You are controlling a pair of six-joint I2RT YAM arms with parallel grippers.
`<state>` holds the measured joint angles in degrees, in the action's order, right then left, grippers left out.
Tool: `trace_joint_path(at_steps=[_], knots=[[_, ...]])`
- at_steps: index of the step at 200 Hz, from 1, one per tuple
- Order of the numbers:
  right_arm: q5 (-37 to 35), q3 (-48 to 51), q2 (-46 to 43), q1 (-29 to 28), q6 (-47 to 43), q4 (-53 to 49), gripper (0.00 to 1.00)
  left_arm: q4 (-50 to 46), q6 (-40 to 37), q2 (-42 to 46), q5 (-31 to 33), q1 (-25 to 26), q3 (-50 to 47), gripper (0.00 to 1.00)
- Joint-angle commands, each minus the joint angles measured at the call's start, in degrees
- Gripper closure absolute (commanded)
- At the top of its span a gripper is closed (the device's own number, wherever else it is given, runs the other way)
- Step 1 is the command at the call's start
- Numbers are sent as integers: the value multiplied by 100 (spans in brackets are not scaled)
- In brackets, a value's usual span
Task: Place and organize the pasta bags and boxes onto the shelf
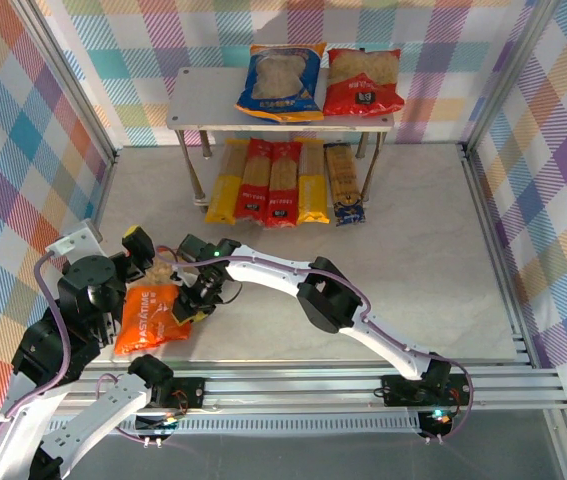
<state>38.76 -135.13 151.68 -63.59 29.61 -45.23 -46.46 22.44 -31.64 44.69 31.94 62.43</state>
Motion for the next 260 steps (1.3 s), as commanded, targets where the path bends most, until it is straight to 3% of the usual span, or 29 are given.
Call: trace_joint_path(at_steps=[1, 12, 45, 136, 191, 236, 260], knots=[[40, -134, 89, -66, -7, -166, 86, 40, -143, 41, 115, -48, -67, 11], [-36, -27, 7, -50, -17, -157, 100, 48, -146, -7, 68, -48, -74, 11], [-266, 836, -583, 76, -43, 121, 100, 57, -146, -303, -185, -48, -62, 11], [-825, 4817, -2927, 831, 333, 1517, 100, 550, -31, -1184, -1085, -44, -393, 12], [-1228, 6274, -3769, 1446, 867, 2180, 100, 537, 15, -2003, -1769, -30, -513, 17], [-1649, 7339, -4579, 1921, 1083, 2360, 100, 303, 209, -2372, -2219, 104, -919, 24], [-1900, 7801, -5001, 2026, 1227, 2365, 100, 412, 346, -2496, -2508, 202, -1288, 38]])
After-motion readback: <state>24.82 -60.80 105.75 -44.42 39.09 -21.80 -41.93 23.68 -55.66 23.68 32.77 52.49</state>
